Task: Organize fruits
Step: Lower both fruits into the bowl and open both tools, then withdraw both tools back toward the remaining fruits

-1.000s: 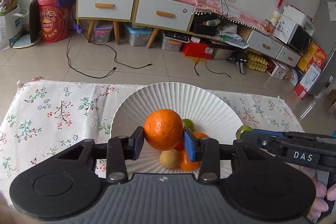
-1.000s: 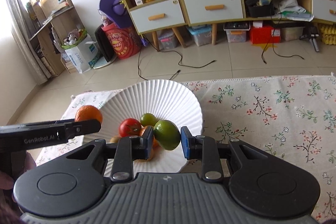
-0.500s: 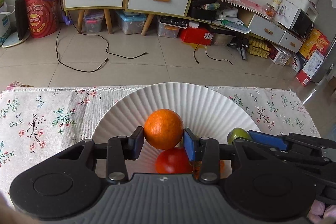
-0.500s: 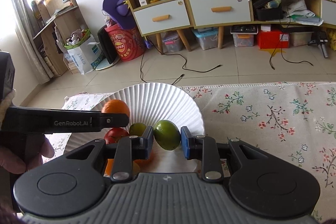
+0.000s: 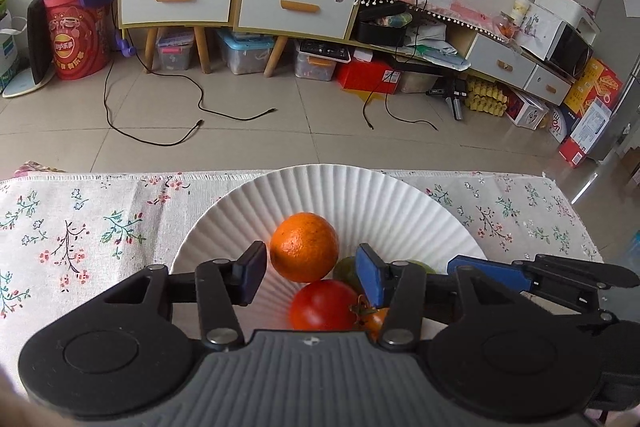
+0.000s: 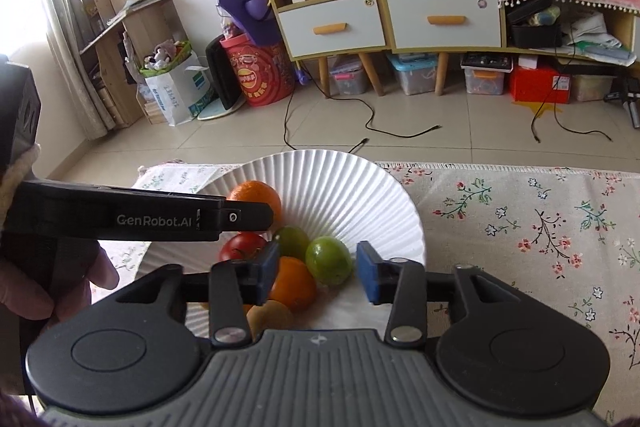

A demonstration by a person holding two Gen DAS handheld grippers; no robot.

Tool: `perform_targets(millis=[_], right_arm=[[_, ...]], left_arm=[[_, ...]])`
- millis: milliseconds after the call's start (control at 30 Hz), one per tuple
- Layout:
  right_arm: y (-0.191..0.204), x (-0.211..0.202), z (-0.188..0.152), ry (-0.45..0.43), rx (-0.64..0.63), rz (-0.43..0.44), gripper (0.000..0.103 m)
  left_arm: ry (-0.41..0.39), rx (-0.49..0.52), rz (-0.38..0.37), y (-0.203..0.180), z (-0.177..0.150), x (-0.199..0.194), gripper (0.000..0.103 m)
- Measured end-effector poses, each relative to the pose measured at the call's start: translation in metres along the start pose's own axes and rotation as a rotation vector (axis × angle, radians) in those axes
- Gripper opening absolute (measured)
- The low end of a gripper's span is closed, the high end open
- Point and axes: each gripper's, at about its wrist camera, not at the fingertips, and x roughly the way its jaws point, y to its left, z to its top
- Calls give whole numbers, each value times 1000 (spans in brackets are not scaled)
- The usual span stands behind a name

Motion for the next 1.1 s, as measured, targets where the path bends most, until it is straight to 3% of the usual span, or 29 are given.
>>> perform_targets(millis=[600,933,1100], right_arm=[[22,-59,-8,14,-24,-71,66],[32,-84,-24,16,-3,-79,75],[34,-90,-33,20,14,-76,80]], left_arm=[[7,22,59,3,-46,-68,76],[26,55,63,1,-73,-102,80],[27,82,74,-2,-87,-113,87]])
